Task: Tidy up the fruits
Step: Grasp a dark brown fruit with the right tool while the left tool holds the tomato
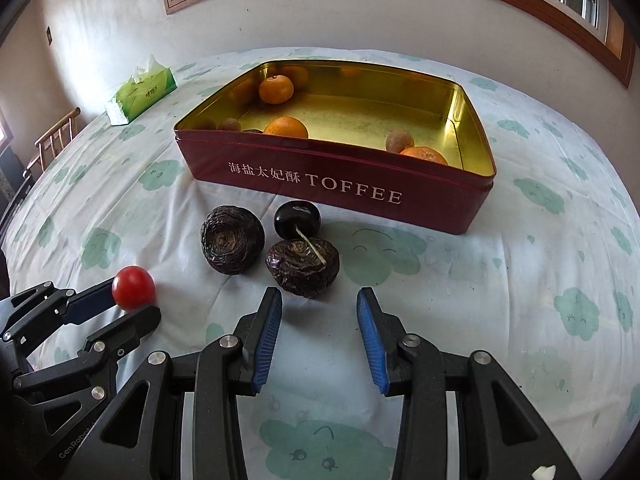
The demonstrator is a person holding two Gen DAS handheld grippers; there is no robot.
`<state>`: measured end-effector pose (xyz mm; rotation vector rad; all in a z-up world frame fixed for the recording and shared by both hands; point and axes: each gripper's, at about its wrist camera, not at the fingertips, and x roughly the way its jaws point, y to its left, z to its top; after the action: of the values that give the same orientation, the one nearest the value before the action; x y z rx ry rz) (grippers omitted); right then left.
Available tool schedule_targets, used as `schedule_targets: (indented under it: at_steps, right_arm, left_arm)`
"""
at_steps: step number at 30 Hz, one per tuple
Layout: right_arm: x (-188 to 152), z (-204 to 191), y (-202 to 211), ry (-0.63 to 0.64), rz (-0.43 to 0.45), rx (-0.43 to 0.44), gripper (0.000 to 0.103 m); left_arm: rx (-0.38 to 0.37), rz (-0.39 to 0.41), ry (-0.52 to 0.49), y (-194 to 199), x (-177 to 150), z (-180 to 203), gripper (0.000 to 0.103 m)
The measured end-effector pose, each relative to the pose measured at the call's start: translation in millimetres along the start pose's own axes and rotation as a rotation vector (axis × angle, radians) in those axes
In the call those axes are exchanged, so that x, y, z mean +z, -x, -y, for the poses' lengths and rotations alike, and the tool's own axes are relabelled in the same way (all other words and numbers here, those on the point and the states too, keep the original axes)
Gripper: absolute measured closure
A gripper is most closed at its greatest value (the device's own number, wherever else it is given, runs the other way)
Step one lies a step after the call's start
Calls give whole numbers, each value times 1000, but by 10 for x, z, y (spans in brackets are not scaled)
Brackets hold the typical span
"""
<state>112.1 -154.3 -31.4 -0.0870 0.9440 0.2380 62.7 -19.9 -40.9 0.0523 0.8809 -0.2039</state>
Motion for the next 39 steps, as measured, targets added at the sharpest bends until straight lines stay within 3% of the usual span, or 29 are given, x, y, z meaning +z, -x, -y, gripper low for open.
schedule_targets:
  at_steps: [11, 39]
  right_arm:
    - [59, -68, -46, 41, 9, -9, 72]
    - [-144, 250, 361, -47, 34, -15, 72]
  left_arm:
    - [8, -3, -3, 5, -7, 4, 71]
    - [15, 10, 11, 64, 48, -8, 72]
